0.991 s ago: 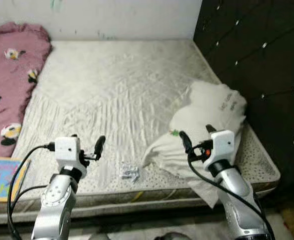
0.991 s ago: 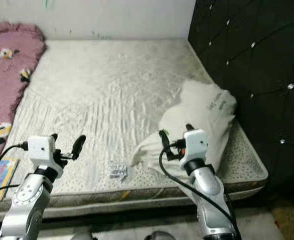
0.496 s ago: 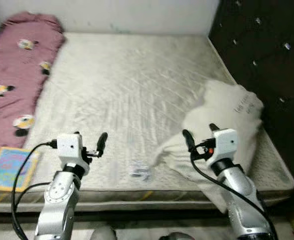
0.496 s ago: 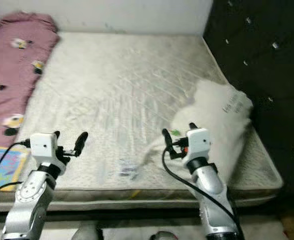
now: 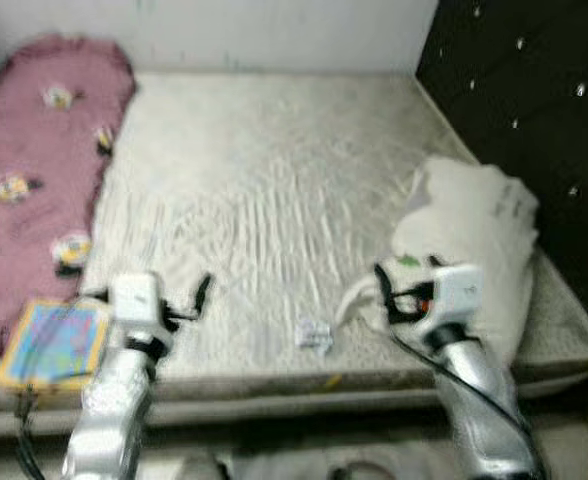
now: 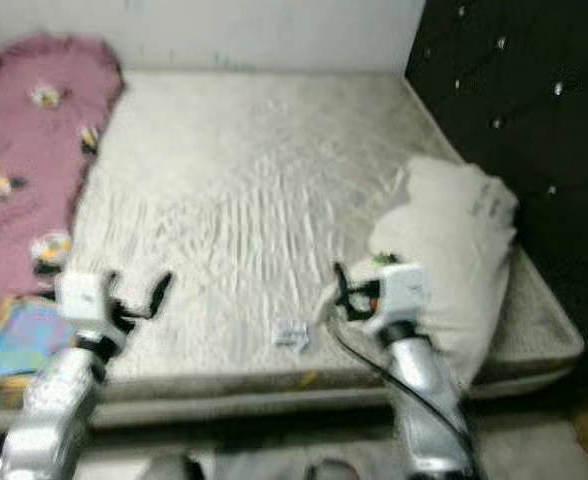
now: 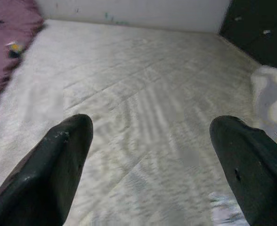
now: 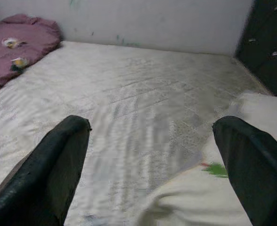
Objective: Clean up the room
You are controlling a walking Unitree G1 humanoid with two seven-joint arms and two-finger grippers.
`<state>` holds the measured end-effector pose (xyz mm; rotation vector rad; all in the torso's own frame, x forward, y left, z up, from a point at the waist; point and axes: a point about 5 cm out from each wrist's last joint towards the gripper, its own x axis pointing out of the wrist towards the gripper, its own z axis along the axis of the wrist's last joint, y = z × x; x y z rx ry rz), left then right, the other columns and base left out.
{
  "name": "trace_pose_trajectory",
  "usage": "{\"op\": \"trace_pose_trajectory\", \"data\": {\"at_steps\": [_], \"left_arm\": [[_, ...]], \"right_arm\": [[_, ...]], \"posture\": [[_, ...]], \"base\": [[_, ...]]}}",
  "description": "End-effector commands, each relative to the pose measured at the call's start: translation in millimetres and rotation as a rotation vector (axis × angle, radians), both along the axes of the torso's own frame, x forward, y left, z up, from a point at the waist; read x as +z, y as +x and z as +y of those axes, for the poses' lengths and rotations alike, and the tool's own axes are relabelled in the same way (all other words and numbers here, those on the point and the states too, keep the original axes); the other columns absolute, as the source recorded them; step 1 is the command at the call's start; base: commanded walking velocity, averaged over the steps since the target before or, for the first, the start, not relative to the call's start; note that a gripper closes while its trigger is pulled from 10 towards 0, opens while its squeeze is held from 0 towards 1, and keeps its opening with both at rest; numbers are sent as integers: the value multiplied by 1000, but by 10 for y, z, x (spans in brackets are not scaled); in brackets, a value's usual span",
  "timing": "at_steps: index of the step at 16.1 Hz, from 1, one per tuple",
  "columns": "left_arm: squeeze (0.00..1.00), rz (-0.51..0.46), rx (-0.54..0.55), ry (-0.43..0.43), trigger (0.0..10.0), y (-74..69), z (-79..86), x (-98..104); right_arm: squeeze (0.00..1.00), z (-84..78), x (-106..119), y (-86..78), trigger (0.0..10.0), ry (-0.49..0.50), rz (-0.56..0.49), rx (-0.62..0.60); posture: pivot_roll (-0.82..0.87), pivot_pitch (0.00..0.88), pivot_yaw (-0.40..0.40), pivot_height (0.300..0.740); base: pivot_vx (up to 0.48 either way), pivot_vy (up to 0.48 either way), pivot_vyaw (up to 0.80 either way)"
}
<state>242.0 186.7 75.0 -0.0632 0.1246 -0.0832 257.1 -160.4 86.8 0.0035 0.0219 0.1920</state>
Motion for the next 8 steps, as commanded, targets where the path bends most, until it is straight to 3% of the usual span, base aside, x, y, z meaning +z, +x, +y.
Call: {"op": "trace_pose_trajectory", "data": {"at_steps": [1,2,6,8], "left_arm": [[0,0,3,10,10000,3,-7,7],[0,1,2,12,10000,0,-7,5],[0,21,24,-9,10000,9,17,-31],[0,14,24,-7,10000,20,25,-19]], "right_arm": [[0,-73,8,3,10000,-6,3,-30],[0,-79,3,0,10000,-4,5,-35],[0,-150,-75,5,10000,46,44,-103],[0,-128,-55,27,10000,38,33,-91]], "posture": [[-4,55,-46,740],[-4,55,-46,740],[-8,52,-41,740],[-15,54,-29,740]], "base": [[0,0,0],[0,0,0],[0,0,-591],[0,0,0]]}}
